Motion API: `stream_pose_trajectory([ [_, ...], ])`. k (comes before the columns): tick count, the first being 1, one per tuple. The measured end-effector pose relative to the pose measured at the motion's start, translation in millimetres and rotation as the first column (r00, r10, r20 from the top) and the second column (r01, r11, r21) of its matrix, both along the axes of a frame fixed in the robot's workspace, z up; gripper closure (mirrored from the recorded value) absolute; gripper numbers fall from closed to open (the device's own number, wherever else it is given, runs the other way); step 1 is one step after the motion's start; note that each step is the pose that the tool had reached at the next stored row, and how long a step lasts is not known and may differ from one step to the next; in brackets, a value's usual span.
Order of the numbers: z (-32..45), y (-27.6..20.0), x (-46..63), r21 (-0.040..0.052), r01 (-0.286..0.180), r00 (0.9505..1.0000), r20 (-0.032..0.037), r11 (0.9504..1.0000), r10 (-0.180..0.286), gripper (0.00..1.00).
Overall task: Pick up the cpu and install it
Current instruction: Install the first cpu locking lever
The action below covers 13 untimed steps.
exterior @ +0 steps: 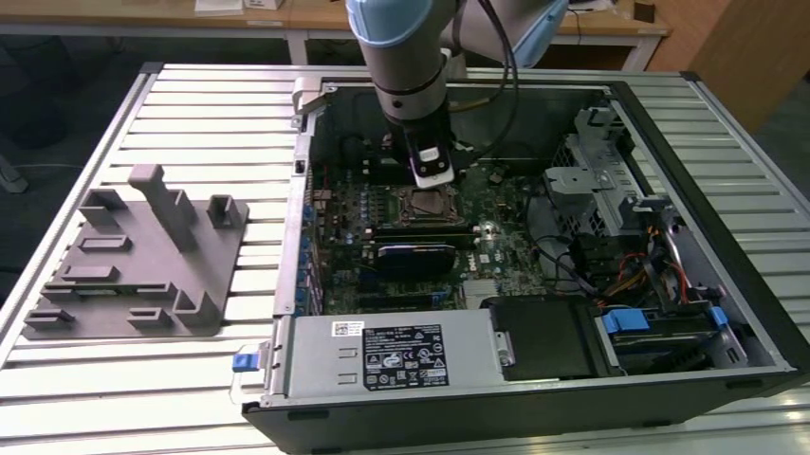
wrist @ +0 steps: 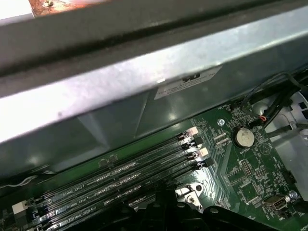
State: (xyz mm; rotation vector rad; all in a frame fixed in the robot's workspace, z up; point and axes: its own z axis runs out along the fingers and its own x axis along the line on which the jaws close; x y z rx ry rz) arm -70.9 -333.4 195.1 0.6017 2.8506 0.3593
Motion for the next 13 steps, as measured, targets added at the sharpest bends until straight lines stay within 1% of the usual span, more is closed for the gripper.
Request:
stream_pose_trajectory([
  [3, 2.0, 0.0, 0.0, 0.0003, 0.000, 1.0000, 0.0000, 1.0000, 0.000, 0.89],
  [8, 7.8, 0.0, 0.0, 0.0011, 0.000, 1.0000, -0.0001, 1.0000, 0.000, 0.89],
  [10, 8.5, 0.0, 0.0, 0.0043, 0.000, 1.0000, 0.0001, 1.0000, 0.000, 0.89],
  [11, 8.5, 0.0, 0.0, 0.0078, 0.000, 1.0000, 0.0001, 1.0000, 0.000, 0.89],
  [13, 8.5, 0.0, 0.0, 0.0102, 0.000, 1.0000, 0.0000, 0.9999, 0.000, 0.89],
])
